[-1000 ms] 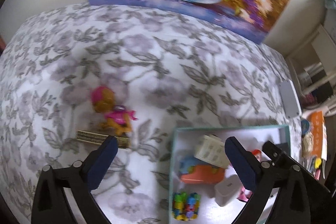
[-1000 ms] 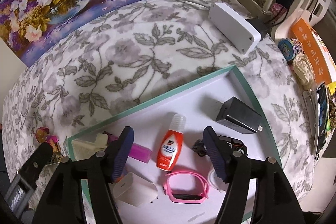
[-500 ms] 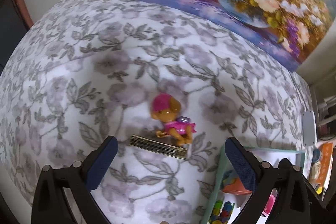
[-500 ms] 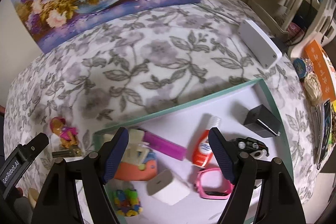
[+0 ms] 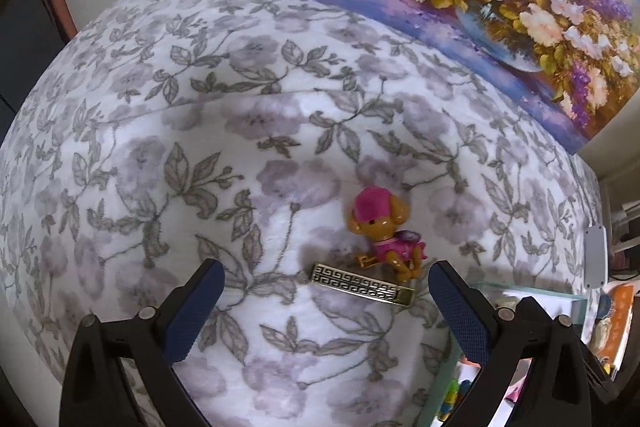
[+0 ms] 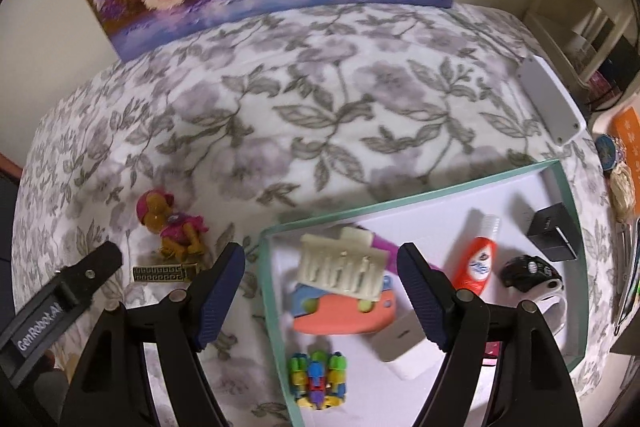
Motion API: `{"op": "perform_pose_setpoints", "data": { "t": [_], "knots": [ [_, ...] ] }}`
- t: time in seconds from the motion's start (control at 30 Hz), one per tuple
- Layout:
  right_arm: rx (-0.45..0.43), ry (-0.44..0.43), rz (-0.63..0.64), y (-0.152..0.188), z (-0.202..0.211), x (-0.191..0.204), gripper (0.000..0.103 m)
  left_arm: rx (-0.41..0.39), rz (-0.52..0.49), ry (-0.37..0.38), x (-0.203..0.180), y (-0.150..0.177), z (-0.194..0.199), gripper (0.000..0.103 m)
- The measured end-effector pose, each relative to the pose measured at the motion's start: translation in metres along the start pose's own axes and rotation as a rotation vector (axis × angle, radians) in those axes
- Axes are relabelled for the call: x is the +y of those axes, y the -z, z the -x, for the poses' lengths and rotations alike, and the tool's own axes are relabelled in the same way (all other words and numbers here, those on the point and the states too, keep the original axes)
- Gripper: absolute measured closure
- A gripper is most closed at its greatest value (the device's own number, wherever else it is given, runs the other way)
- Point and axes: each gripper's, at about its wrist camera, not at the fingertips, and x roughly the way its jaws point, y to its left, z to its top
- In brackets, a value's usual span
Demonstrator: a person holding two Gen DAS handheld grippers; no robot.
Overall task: Organize rigid objects
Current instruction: 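Move both tools to the gold comb and pink-hatted toy dog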
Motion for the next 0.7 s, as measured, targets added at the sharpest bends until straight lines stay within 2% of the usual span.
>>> {"op": "perform_pose_setpoints", "data": {
  "t": [0.3,0.7],
  "knots": [
    [-0.002,0.032,-0.017,-0.004,-0.005,-0.005,0.024,0.096,-0.045,0.003,-0.008,0.009,-0.037,0.0],
    [0.007,0.044,-0.044,-0.005,-0.01,-0.014,0.024,0.135,-0.108,0.004,-0.025,0.019,-0.058,0.0]
  ]
}}
